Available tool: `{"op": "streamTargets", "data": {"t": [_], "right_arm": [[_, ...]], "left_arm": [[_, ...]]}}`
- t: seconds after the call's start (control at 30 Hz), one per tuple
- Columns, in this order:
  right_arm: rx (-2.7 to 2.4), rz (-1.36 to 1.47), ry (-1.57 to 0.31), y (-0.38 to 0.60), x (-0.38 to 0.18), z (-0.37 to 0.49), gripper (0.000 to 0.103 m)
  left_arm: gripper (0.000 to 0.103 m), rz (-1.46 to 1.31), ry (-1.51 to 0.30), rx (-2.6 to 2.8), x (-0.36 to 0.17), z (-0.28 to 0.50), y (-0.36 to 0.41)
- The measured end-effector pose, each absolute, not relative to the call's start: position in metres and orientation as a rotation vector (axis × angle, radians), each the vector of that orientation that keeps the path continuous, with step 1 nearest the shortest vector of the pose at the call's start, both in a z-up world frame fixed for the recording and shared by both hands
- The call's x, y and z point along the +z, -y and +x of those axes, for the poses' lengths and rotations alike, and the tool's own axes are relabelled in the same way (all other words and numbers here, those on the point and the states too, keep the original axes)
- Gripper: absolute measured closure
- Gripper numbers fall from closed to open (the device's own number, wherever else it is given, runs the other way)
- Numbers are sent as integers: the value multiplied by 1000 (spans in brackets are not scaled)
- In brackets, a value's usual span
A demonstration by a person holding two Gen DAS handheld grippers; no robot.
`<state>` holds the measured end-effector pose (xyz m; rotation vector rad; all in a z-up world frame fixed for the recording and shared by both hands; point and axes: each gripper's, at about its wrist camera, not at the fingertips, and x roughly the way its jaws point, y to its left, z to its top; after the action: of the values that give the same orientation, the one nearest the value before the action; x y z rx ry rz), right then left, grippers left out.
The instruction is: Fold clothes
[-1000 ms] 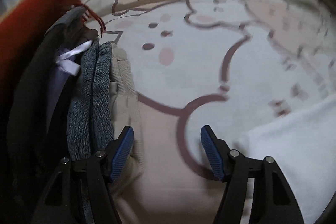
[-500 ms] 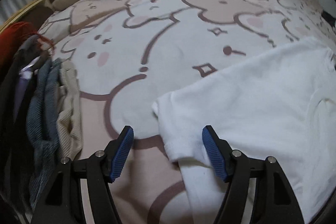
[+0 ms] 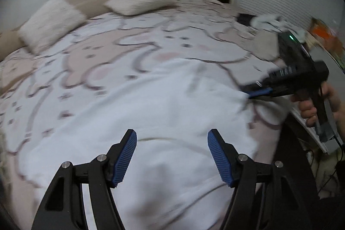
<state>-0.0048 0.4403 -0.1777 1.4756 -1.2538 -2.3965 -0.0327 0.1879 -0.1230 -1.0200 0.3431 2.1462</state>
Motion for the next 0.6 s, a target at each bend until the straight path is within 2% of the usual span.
{"op": "streamTargets", "data": {"t": [0.03,0.07,0.13,0.33,0.53,0.6], "right_arm": [[-2360,1417,1311,-443,-179,-2,53],[-2342,1375,1341,-444,-177,-2,44],[-2342,1361,1313,-444,-173,-2,37],[-2244,1436,1135,-439,-178,-18,37],[-2179,1513,815,-415,-177,-42,37],[-2146,1511,785,-412,-176,-37,49]], "left_arm": [[35,-1012,-328,2126,-128,-29,-199],[35,-1006,-334,2121,-133,-25,-208],[35,-998,-366,2101,-145,-16,-224],[35,-939,-503,2074,-174,9,-234],[35,-860,-436,2098,-151,19,-217],[35,-801,-439,2106,-143,29,-211]]}}
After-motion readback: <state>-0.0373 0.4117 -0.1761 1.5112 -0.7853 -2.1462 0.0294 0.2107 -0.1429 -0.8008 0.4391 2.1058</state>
